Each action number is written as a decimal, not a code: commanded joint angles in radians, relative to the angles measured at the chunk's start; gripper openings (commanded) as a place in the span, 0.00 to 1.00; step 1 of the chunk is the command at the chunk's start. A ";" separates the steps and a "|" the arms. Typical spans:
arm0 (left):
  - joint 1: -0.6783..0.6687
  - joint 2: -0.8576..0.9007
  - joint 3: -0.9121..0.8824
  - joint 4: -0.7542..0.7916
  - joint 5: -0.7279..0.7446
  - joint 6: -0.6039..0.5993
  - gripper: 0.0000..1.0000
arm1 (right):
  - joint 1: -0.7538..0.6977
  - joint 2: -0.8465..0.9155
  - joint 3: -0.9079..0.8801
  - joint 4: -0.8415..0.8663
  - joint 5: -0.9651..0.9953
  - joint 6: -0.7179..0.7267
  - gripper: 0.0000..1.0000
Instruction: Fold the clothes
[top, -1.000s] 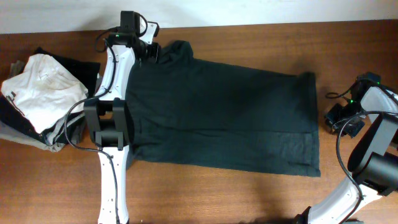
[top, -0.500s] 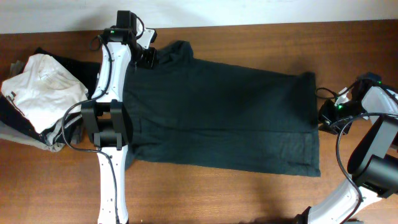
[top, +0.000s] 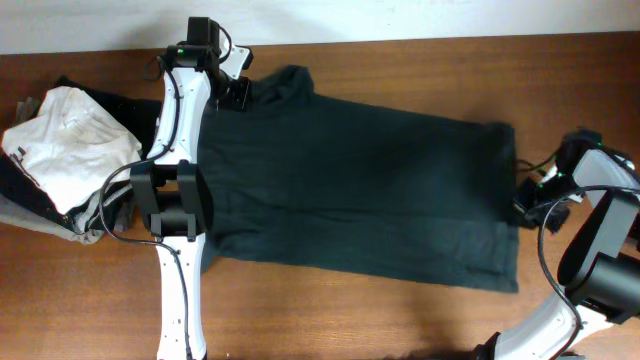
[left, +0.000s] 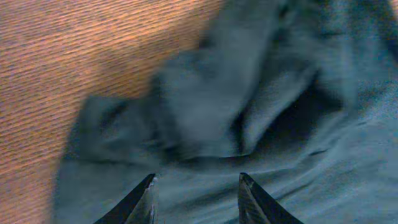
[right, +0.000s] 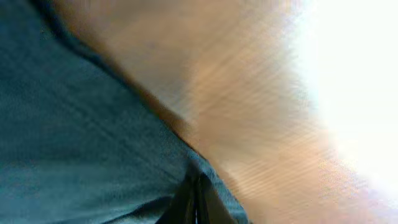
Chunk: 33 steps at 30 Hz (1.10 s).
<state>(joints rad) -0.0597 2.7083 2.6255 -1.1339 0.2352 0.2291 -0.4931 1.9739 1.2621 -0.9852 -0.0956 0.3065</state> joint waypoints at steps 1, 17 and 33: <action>-0.004 0.007 0.017 -0.001 0.004 0.021 0.43 | -0.035 0.024 0.042 -0.053 0.160 0.046 0.04; -0.093 0.044 0.012 0.061 0.001 0.147 0.40 | -0.028 0.024 0.085 -0.074 0.130 0.039 0.25; -0.093 0.061 0.183 0.143 -0.019 0.069 0.00 | -0.028 0.024 0.085 -0.074 0.130 0.040 0.26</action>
<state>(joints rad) -0.1596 2.7605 2.7659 -0.9970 0.2340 0.3210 -0.5240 1.9869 1.3289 -1.0554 0.0292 0.3370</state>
